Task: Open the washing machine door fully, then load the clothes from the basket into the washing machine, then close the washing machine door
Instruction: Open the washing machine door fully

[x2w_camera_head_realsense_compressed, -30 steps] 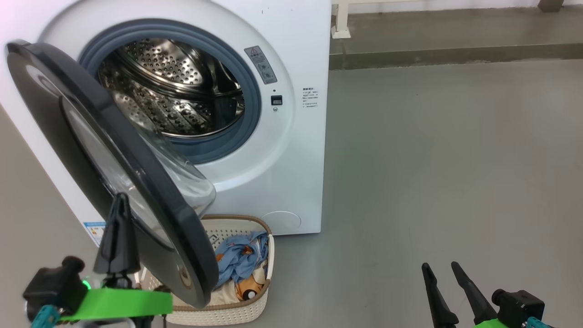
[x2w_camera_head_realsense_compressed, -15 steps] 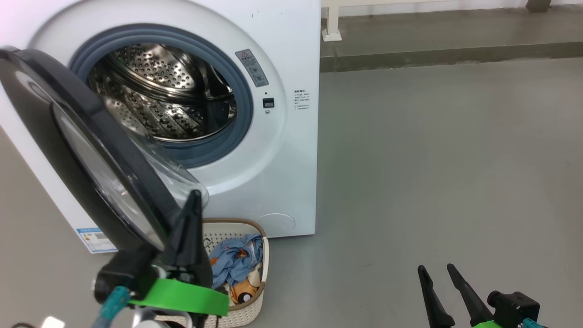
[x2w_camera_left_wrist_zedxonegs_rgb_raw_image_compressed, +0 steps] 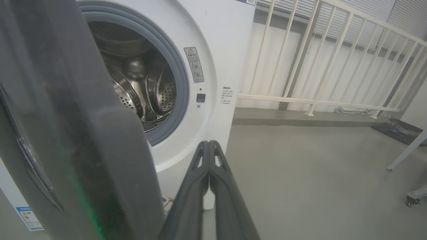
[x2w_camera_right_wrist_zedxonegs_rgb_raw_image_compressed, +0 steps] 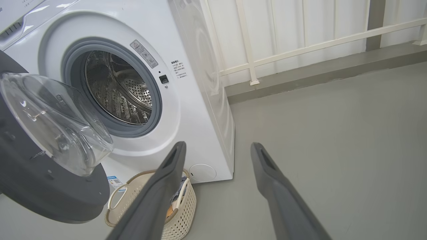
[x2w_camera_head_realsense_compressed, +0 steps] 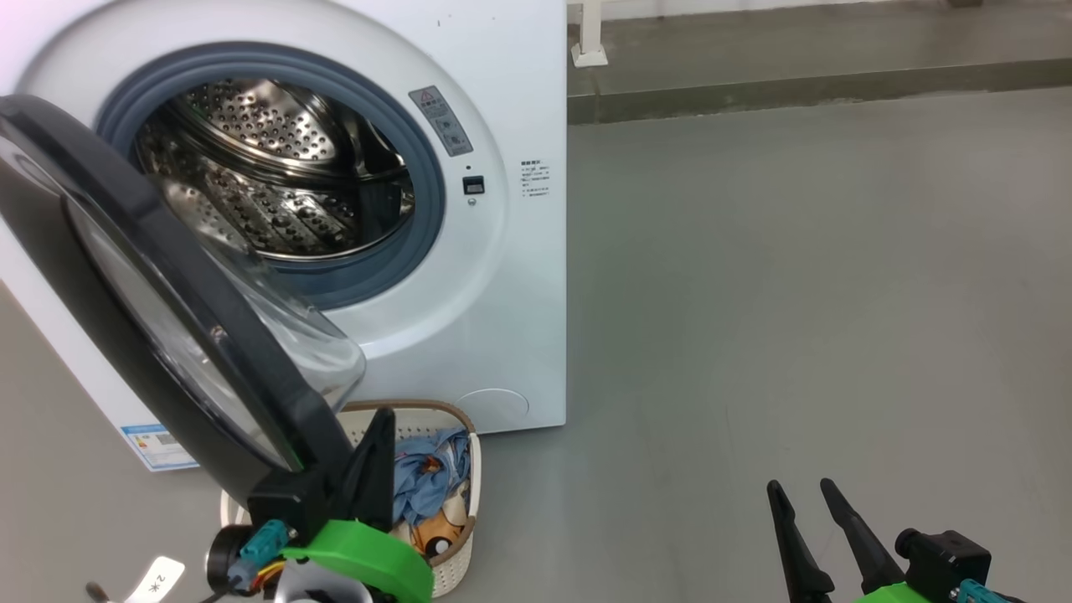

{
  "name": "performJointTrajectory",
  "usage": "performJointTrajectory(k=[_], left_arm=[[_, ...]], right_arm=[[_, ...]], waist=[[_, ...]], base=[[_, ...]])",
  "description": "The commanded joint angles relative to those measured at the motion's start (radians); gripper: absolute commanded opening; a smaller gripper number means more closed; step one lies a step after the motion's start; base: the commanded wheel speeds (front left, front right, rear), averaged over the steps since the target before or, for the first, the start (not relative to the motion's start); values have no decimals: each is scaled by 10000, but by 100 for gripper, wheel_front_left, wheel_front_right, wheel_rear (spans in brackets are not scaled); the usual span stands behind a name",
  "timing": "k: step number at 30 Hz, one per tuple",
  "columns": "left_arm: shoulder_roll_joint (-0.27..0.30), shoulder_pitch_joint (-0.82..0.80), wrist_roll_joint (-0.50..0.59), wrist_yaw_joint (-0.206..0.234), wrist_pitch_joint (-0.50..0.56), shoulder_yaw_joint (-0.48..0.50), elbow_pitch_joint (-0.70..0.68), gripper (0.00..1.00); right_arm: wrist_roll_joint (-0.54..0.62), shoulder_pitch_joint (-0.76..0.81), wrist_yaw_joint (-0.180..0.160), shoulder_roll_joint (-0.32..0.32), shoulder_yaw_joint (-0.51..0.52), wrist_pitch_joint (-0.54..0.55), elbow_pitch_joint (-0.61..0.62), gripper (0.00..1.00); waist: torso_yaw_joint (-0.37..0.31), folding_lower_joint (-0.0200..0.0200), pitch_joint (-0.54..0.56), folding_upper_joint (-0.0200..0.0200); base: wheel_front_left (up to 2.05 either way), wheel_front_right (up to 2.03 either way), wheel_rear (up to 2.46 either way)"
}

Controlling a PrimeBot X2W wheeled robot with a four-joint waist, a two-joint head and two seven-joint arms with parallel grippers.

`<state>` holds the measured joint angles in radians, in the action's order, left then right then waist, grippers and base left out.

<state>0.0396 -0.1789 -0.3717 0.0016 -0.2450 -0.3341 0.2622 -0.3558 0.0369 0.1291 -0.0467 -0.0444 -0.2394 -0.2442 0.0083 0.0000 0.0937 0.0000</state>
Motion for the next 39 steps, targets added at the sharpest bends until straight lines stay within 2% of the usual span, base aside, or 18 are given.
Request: performJointTrajectory(k=[1,16,39], left_arm=[[108,-593,-51,58,-18,347,-1,0],[111,-922,-313,-107,-156,668,1361,0],[107,-660,-183,-113,-167,869,1332,0]], right_arm=[[-59,-463,16,-35,-284,-108,192,100],[-125,-489,16,-35,-270,-187,76,100],[-173,-447,16,-35,-340,-215,-45,100]], waist=[[-36,0,-20,0],[-147,0,-134,0],[366,0,-120,0]], base=[[0,0,0],[0,0,0],[0,0,0]])
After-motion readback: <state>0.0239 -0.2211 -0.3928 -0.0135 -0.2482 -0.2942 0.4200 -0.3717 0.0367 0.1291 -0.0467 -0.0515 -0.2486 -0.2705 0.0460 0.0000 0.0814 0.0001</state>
